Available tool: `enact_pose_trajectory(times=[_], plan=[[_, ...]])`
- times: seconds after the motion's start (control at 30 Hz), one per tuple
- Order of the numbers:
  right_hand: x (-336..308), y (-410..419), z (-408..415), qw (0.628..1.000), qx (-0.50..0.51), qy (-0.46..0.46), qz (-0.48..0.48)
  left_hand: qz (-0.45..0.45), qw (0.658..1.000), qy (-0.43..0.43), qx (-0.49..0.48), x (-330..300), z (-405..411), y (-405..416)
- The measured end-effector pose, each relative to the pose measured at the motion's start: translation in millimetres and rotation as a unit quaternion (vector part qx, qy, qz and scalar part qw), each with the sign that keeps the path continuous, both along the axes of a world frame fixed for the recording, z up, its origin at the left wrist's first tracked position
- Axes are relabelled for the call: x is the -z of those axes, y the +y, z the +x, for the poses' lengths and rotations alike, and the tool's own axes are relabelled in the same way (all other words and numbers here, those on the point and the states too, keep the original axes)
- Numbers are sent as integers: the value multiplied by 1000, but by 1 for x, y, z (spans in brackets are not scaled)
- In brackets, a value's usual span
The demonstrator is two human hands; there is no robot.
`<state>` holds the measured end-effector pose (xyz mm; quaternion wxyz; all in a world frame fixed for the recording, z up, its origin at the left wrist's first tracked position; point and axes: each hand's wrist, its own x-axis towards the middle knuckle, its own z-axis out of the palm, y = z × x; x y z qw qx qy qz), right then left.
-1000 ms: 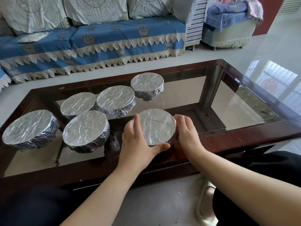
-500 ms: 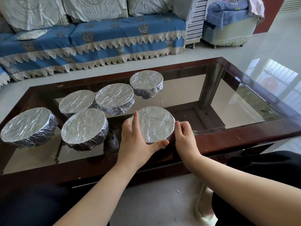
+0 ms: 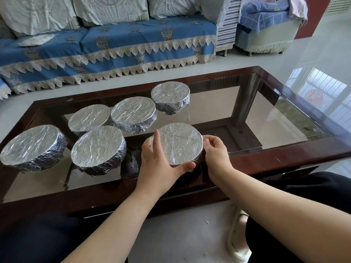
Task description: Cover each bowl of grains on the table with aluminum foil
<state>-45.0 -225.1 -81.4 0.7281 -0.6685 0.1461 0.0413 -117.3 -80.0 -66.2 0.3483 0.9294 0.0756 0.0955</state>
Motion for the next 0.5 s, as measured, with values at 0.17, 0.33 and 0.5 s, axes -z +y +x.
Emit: enact_pose_trajectory(times=[0.17,0.33,0.5], plan=[[-11,-7,10,997,-46,24,64,-206,978,7,-41,-9,3,10],[-27,-18,7,987,-146,18,69,-360,927,20,-105,-3,13,18],[-34,-22,3,975,-204,30,79,-426,896,34,-117,2,18,25]])
